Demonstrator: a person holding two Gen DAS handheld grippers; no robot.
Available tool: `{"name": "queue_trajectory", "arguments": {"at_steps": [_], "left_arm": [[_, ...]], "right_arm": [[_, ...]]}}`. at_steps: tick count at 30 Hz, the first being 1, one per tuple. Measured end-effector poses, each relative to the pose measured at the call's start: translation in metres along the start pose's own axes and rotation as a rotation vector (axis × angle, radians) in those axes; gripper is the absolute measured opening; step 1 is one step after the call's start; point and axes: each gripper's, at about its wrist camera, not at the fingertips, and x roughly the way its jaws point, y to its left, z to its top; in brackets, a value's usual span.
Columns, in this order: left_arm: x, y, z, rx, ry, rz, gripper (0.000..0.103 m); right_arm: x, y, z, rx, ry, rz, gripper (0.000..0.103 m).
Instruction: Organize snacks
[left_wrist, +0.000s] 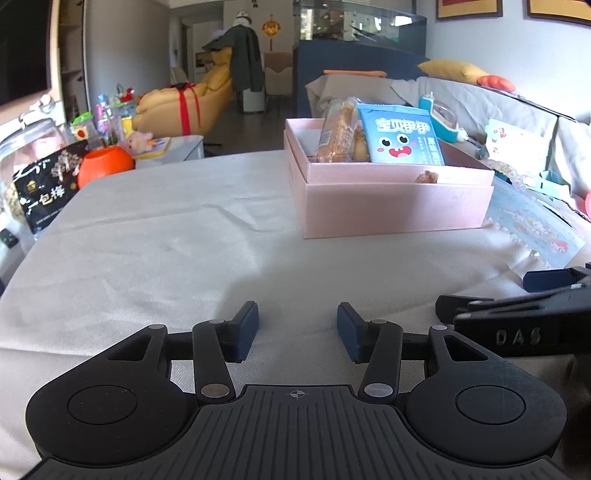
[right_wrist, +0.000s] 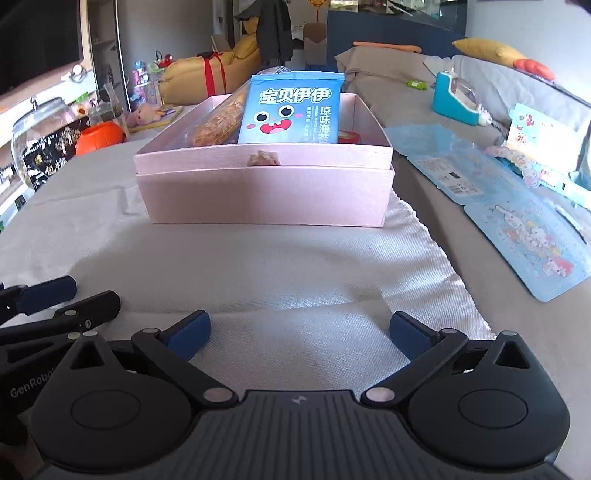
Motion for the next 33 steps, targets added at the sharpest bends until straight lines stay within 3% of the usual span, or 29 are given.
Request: {"name": "queue_trajectory", "arguments": {"at_steps": [4, 33], "left_arm": [[0.0002, -0.0003, 0.0001, 0.002, 0.000, 0.001, 0.053], [-0.0025, -0.0016, -0.0018, 0.009, -0.002, 0.004, 0.052]], "right_arm": [[-0.0033, -0.0016, -0.0119, -0.006, -0.072, 0.009, 0.103], [-0.0032, -0.0002, -0.0115, -0.011, -0.072, 0.004, 0.103]]}}
